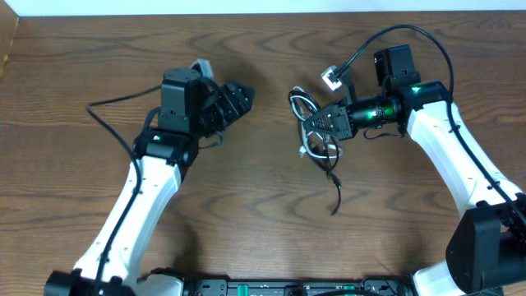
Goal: Untangle cables
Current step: 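Reach the left gripper toward the cable held by the right gripper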
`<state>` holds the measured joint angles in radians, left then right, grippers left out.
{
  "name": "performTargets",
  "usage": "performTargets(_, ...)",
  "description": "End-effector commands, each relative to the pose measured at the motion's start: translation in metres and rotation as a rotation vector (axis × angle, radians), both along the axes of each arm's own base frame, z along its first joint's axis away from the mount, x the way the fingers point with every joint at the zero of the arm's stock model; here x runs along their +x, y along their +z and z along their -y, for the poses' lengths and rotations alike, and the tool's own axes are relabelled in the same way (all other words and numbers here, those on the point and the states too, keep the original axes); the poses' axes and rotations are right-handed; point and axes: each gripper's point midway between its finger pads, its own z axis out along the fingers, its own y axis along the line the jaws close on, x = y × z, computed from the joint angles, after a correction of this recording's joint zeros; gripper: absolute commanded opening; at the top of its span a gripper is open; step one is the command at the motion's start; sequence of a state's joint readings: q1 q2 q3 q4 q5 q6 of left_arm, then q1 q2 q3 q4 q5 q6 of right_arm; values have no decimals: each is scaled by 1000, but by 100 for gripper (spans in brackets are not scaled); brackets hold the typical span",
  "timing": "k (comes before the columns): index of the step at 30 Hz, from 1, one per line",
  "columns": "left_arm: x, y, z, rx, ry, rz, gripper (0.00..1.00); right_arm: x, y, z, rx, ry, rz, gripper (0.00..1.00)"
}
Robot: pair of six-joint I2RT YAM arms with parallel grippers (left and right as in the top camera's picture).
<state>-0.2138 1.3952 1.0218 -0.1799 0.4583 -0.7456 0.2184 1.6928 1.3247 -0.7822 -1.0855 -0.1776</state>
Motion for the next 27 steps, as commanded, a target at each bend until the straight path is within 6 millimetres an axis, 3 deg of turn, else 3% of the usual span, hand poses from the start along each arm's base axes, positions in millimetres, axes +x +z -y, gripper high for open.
performTargets(1,6,-17,27,-60,-167,0,68,-9,28,-5,120,75,85,1)
performTargets(6,22,-48,52,-165,-319,15,69,-5,42,8,204,68,93,1)
performTargets(9,33,-65,50,-224,-373,34,70,1,51,20,254,46,97,1)
performTargets(13,21,-53,62,-395,-647,183,72,6,59,31,295,30,115,1)
performTargets(15,18,-59,66,-431,-701,195,72,6,61,31,306,35,120,1)
performTargets(18,18,-86,87,-411,-721,202,71,6,62,31,313,39,129,1)
performTargets(23,16,-76,121,-376,-767,347,71,6,62,31,313,39,128,1)
performTargets(27,31,-80,122,-341,-673,346,71,6,62,31,313,39,128,1)
